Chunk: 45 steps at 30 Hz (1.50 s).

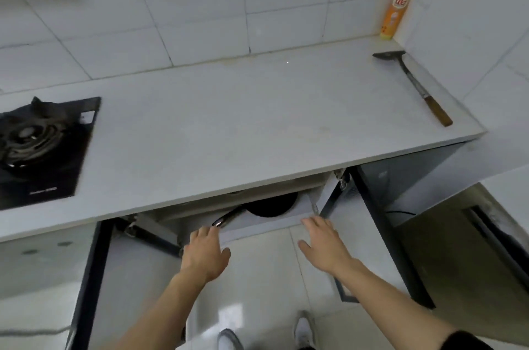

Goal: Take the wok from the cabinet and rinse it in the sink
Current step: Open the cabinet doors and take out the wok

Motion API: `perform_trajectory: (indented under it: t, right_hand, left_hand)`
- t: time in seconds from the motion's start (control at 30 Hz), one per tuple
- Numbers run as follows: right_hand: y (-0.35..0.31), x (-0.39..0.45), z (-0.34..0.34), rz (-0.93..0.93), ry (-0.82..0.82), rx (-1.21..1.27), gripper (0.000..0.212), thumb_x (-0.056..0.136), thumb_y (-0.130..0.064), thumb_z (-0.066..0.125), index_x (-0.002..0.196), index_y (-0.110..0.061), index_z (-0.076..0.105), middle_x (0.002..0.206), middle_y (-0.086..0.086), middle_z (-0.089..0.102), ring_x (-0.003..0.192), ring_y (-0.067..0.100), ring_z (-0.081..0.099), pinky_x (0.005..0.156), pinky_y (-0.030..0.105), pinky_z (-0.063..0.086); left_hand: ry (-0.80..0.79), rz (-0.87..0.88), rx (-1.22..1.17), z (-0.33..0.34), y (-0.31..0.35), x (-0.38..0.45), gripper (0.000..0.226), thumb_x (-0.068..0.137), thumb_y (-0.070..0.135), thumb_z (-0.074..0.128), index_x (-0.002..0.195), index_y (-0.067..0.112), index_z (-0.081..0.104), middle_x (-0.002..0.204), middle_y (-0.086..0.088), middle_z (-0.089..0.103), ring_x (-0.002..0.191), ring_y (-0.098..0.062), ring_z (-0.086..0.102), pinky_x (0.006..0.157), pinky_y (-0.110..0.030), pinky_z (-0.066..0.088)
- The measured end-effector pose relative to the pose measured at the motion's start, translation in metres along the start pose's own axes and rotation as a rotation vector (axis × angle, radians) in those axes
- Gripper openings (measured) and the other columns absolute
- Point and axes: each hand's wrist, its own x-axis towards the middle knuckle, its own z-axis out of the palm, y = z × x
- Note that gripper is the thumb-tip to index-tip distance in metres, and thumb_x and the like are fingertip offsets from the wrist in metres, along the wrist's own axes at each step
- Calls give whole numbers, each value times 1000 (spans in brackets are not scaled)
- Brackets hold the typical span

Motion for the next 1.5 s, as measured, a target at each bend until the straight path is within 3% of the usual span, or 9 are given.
perform_trajectory:
  t: [0.17,0.4,0.57,0.8,0.9,1.07,1.27,1.5]
  right_hand:
    - [4,23,-3,-86,-20,-29,46,94,-36,51,135,-16,43,136,5,46,123,24,39,102,37,38]
    - [15,58,27,-96,-12,-40,50,95,-33,53,139,-15,41,141,4,44,129,22,38,107,32,35]
    - [40,108,99,-100,9,-47,52,94,-34,53,142,-18,39,144,2,42,133,20,36,109,33,36]
    - [96,205,239,-116,92,-60,52,94,-34,55,142,-19,41,143,0,45,133,18,38,110,30,32]
    - [122,253,298,-127,159,2,50,93,-32,59,139,-19,46,140,2,49,130,20,41,108,31,36]
    - [161,334,381,-173,198,3,50,93,-33,58,139,-18,47,143,3,44,134,21,35,110,31,29]
    - [191,398,444,-219,203,-128,54,95,-38,52,145,-22,39,149,1,38,138,19,29,114,28,20]
    - [214,417,469,-153,29,-277,66,95,-50,47,151,-20,26,154,1,31,144,18,19,120,35,3]
  left_hand:
    - [13,-53,-56,11,7,-6,63,90,42,52,144,18,29,147,-6,36,135,-28,31,108,-46,36]
    - [6,-51,-85,42,1,37,60,92,40,50,144,17,31,147,-5,36,135,-25,30,108,-39,33]
    - [19,-4,-51,108,-20,101,57,92,40,50,142,18,33,146,-3,37,134,-24,31,106,-39,35]
    - [59,31,-16,253,-61,225,56,91,43,49,140,21,34,146,-1,38,132,-23,33,105,-36,38]
    - [111,53,-20,315,-77,281,56,92,42,49,141,22,33,147,-1,36,133,-22,33,105,-35,37]
    - [232,99,-18,393,-99,368,55,91,42,50,140,21,36,142,-2,41,128,-22,37,105,-33,37]
    - [376,169,40,455,-113,451,56,88,40,53,138,18,40,138,-4,44,123,-25,39,104,-33,35]
    - [383,103,180,489,-130,495,76,86,44,52,149,16,20,152,-5,27,135,-28,29,114,-39,23]
